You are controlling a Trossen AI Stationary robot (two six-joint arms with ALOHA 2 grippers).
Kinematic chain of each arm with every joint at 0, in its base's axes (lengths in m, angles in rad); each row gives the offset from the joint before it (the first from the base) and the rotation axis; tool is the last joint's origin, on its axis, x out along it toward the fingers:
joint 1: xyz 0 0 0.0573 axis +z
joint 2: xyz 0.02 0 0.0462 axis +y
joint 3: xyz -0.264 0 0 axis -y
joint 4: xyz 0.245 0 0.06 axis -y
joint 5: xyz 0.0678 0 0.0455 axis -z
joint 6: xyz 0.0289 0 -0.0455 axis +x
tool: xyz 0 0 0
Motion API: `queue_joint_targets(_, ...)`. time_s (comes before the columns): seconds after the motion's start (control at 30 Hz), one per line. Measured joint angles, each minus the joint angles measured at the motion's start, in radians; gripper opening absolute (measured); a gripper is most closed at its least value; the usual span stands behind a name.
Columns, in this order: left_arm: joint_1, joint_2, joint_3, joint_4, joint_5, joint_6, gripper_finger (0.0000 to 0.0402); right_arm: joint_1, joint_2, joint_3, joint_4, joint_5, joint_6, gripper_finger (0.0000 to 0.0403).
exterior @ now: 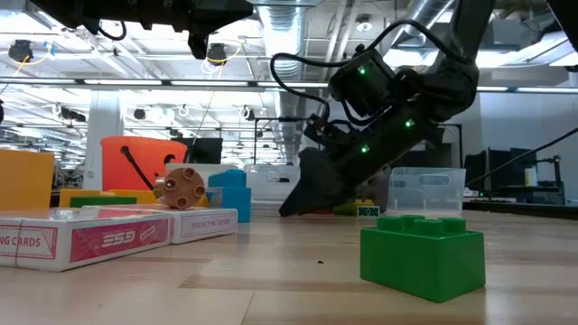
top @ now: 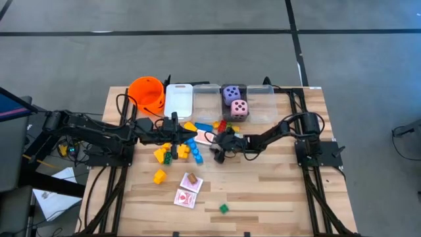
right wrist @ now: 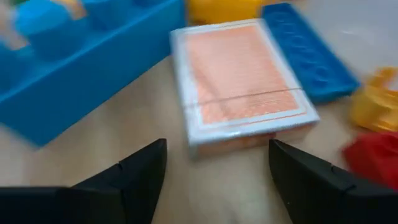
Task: Pick & Place Toys
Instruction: Put the orange deck of cards into the right transparent bin
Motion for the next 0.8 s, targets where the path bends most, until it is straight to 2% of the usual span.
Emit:
queue_joint_targets(0.13,0.000,0.000,0.000,0.000,0.000,0.000,0.0000,0.025,-0.001,0.002,0.003,-0.109,-0.079,0.0270)
queue_joint_targets(0.33,0.000,0.000,0.000,0.000,0.000,0.000,0.0000,0.034,-0.008,0.002,-0.008,-0.113,-0.052,0.0270)
queue_joint_targets(0.63,0.000,0.000,0.000,-0.006,0.000,0.000,0.0000,0.015,-0.008,-0.001,-0.023,0.091,-0.024,0.0270)
queue_joint_targets(0.8,0.000,0.000,0.000,-0.030,0.000,0.000,0.0000,-0.011,-0.004,0.000,-0.012,0.120,-0.179,0.0270)
